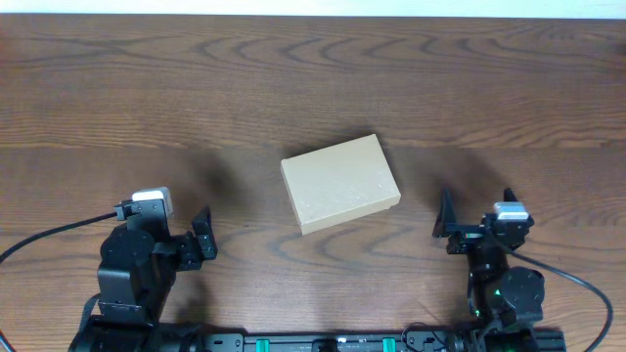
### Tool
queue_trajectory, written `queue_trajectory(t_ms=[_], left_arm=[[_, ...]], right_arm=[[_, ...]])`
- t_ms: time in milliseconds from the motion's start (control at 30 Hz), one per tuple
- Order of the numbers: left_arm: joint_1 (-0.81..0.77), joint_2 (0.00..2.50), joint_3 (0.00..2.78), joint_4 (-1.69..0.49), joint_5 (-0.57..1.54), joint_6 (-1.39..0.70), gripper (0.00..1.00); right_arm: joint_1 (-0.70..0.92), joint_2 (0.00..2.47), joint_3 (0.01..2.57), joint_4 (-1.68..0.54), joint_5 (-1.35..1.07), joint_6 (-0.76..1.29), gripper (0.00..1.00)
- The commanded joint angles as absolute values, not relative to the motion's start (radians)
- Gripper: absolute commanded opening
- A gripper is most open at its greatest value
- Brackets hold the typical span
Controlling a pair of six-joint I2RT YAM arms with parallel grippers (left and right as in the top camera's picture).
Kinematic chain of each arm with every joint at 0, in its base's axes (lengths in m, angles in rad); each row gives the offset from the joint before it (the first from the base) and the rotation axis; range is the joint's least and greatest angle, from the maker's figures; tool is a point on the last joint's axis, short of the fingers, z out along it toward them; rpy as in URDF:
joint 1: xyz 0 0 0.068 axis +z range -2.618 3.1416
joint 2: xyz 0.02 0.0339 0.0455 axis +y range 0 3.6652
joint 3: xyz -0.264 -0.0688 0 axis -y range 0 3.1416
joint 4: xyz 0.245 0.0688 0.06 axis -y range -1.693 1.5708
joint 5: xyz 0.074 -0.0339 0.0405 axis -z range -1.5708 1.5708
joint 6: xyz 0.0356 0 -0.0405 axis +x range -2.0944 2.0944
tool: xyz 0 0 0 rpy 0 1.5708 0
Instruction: Pack container
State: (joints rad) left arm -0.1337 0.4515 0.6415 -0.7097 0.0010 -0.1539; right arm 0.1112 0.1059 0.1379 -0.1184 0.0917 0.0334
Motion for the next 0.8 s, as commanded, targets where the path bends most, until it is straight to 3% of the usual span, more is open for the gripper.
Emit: queue_trajectory(t_ms=[0,767], left_arm=[[-0.134,0.45,0.636,-0.71,0.008,-0.157,0.95],[-0.134,0.45,0.636,-0.71,0.008,-0.158,0.95]], right_arm=[[0.119,0.07,0.088,-0.095,0.066,-0.055,0.99],[0.12,0.005,0.017,-0.101,0.007,-0.124,0.99]])
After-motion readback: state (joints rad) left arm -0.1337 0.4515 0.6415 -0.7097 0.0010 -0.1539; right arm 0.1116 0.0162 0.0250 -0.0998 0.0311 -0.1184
